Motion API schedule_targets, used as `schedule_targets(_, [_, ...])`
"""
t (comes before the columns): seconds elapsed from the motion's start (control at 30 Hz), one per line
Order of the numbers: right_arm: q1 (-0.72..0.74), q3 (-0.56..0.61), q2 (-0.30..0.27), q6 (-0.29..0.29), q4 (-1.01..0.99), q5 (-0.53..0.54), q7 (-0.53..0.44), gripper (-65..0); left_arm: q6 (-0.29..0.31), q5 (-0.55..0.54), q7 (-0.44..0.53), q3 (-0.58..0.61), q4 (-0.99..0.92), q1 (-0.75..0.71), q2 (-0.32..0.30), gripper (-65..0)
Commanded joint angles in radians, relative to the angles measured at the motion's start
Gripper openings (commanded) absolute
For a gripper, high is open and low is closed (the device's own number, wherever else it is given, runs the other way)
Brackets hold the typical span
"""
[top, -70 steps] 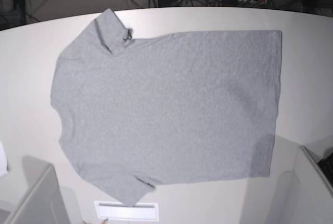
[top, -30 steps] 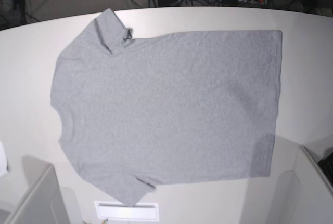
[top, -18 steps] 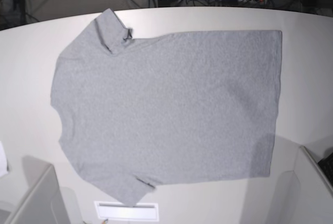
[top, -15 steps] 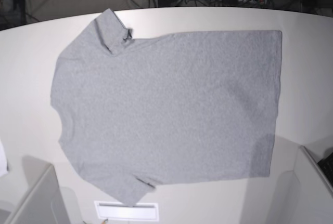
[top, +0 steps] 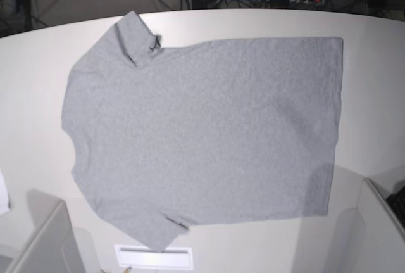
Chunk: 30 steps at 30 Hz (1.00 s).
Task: Fold the T-shirt properly
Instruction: 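Move both grippers down to the shoulder corners of the grey T-shirt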
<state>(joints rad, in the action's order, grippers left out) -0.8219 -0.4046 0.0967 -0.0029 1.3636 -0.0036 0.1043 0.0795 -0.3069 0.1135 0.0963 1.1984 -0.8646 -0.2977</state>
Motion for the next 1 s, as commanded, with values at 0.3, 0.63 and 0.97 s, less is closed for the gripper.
schedule_targets(0.3, [-0.104, -0.081, 0.033, 0.001, 0.515, 0.138, 0.203, -65.0, 0.009, -0.153, 0.004, -0.353, 0.505, -0.275, -0.021, -65.0])
schedule_targets(0.63, [0.091, -0.147, 0.030, 0.004, 0.627, 0.342, 0.315, -65.0, 0.009, -0.153, 0.001, -0.510, 0.766, -0.284, 0.056, -65.0])
schedule_targets(0.97, [0.301, -0.207, -0.117, 0.005, 0.629, 0.782, 0.591, -37.8, 0.010, -0.151, 0.002, -0.657, 0.762, -0.160, 0.302, -65.0])
